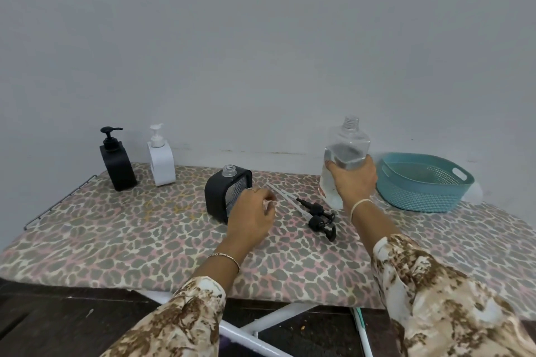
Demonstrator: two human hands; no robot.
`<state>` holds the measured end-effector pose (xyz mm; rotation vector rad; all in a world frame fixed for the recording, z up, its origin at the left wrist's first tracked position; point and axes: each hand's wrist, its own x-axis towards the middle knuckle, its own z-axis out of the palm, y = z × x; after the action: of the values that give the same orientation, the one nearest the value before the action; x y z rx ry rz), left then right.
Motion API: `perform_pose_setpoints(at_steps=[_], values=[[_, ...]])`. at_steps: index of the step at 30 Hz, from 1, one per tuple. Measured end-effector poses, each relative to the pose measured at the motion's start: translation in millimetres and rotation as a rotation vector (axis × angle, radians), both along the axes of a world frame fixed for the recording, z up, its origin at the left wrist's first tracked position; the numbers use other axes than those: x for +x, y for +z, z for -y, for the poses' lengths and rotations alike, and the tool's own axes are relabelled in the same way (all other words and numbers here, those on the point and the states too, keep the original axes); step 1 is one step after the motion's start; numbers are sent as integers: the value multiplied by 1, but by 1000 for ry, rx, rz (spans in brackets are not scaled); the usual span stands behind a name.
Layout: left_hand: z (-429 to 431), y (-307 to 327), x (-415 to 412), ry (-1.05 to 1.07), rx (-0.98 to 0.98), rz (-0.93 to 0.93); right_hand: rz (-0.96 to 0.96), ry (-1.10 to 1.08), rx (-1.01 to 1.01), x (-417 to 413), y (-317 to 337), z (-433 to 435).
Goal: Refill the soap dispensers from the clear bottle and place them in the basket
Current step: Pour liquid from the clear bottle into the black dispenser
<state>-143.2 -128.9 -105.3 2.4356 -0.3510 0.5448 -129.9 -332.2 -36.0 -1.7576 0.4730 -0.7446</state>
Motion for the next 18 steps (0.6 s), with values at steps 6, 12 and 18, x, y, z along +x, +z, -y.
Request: perform_pose_setpoints(at_steps=[6, 12, 18], values=[[-28, 32, -13, 173, -57, 307, 100, 121, -33, -15, 33, -29], [-57, 38, -8, 363, -197, 69, 112, 256, -160, -17, 37, -58], [-75, 28, 6, 248, -318, -260, 48, 333, -263, -13, 23, -80]])
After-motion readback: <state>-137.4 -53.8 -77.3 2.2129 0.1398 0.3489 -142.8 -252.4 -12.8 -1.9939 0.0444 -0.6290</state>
